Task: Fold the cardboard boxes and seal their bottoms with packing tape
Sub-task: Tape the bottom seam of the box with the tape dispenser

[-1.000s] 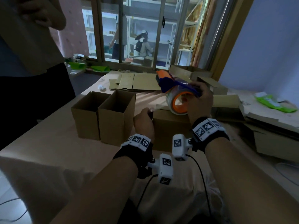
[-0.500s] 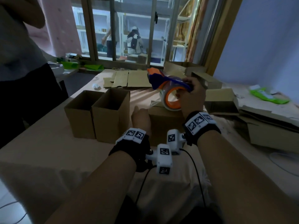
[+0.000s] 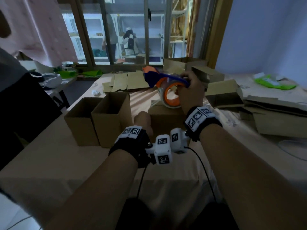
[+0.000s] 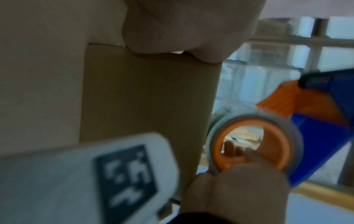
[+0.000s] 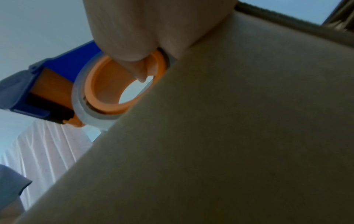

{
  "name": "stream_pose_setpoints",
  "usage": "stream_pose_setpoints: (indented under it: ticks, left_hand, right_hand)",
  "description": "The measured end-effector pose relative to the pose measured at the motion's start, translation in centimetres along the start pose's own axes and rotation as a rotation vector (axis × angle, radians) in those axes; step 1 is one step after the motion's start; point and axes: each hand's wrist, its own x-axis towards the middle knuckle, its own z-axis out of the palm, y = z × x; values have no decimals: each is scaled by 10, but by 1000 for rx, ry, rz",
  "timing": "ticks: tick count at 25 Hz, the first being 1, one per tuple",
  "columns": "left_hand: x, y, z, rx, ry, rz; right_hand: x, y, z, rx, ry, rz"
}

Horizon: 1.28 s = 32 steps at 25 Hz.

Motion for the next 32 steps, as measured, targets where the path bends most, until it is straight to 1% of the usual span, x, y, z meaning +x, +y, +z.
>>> stream_pose_setpoints:
  ticks: [1, 2, 3, 4, 5, 6, 7, 8, 9, 10, 11, 12, 14, 15, 16, 18, 19, 23, 27, 30, 32]
  left_hand:
    - [0, -3, 1, 56, 29, 64]
    - [6, -7, 0, 121, 20, 92]
    - [2, -11, -2, 242, -1, 143]
    - [3, -9, -2, 399, 25, 201]
    - [0, -5, -7, 643, 91, 239]
    - [-8, -1, -14, 665, 194, 248]
    - [-7, -1, -20, 685, 302, 335]
    - [-13, 4, -25, 643, 387, 448]
    - [-17, 10, -29, 664, 420, 529]
    - [-23, 14, -30, 535, 448, 615]
    - [-21, 17, -26, 415, 425, 663]
    - [-19, 16, -18, 262, 372, 645]
    - [-26, 13, -2, -43, 159, 597]
    - [-28, 12, 3, -149, 119, 602]
    - [-30, 12, 5, -279, 75, 567]
    - [-29, 13, 3, -562, -80, 393]
    - [-30, 14, 1, -623, -132, 350]
    - [-32, 10, 0, -585, -167, 372]
    - [-25, 0, 1, -561, -161, 425]
    - [-15, -5, 6, -493, -141, 480]
    - [-4, -9, 10, -400, -126, 572]
  right_hand:
    - [-1, 1, 0, -4, 4, -5]
    - [-2, 1, 0, -8, 5, -11]
    - [-3, 1, 0, -13, 6, -20]
    - [-3, 1, 1, -17, 8, -31]
    - [-4, 0, 1, -18, 11, -39]
    - [-4, -2, 2, -18, 7, -47]
    - [-4, -3, 2, -22, -1, -56]
    - [-4, -4, 2, -28, -3, -61]
    - [-4, -4, 2, -35, -2, -63]
    - [-4, -4, 1, -37, -3, -62]
    - [-5, -4, 1, -37, -6, -54]
    - [-5, -4, 0, -35, -8, -45]
    - [-5, -3, -2, -30, -13, -34]
    - [-5, -2, -2, -26, -12, -35]
    - [-4, -2, -2, -16, -10, -39]
    - [-3, 1, -2, 5, -11, -46]
    - [-3, 2, -2, 9, -9, -47]
    - [-2, 4, -1, 14, -5, -24]
    - [-1, 3, -1, 9, -2, 3]
    - [0, 2, -1, 27, -17, 6]
    - [0, 2, -2, 33, -15, 14]
